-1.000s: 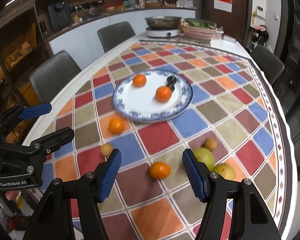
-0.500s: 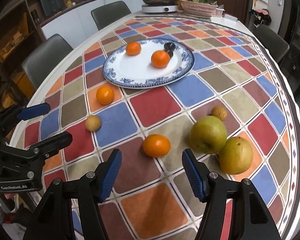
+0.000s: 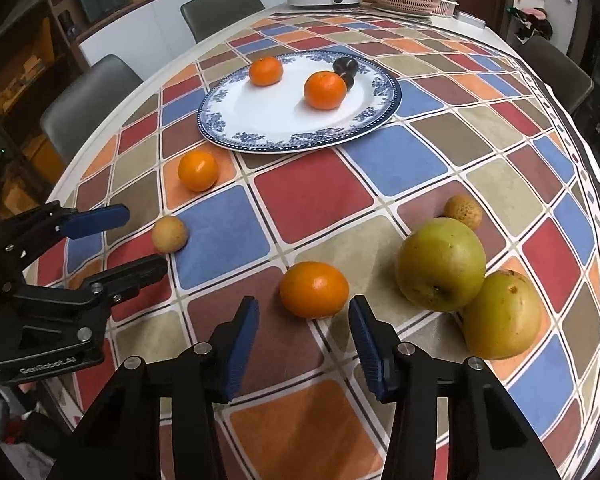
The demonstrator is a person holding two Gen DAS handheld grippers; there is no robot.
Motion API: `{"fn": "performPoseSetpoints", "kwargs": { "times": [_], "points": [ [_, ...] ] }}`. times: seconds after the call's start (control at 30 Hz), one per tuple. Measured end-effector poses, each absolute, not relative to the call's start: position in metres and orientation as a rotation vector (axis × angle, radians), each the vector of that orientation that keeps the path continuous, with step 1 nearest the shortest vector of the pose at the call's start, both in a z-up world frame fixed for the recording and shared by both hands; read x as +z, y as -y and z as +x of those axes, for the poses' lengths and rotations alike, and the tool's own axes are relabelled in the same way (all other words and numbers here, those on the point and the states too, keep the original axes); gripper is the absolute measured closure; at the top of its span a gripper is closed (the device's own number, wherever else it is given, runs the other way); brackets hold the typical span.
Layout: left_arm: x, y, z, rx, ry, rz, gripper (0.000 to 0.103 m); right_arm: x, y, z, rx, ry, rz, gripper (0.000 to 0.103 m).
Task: Organize fruits
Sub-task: 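Move the left tool to a kiwi while the right tool approaches a mandarin, then grasp the kiwi with the left tool while the right tool lifts the mandarin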
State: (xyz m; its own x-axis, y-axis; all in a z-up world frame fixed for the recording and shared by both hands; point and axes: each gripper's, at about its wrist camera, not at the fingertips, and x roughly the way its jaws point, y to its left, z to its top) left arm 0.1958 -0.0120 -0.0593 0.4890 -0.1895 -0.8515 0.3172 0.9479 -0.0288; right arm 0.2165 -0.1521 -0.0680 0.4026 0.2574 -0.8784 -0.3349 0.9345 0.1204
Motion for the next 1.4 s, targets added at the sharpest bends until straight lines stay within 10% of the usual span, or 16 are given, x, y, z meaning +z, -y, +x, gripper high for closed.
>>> {"fn": "performPoseSetpoints", "kwargs": {
  "times": [0.5,1.4],
  "points": [
    [-0.072,0.017,0.212,-0.333,-1.036,0.107,0.073,-0.075,0.154,0.228,0.378,-1.097,-0.066,0.066],
    [-0.021,0.008,0.189,-0.298,-0.924,0.067,0.073,-0.038,0.146,0.211,0.454,-0.983,-0.058,0.067]
  ]
}}
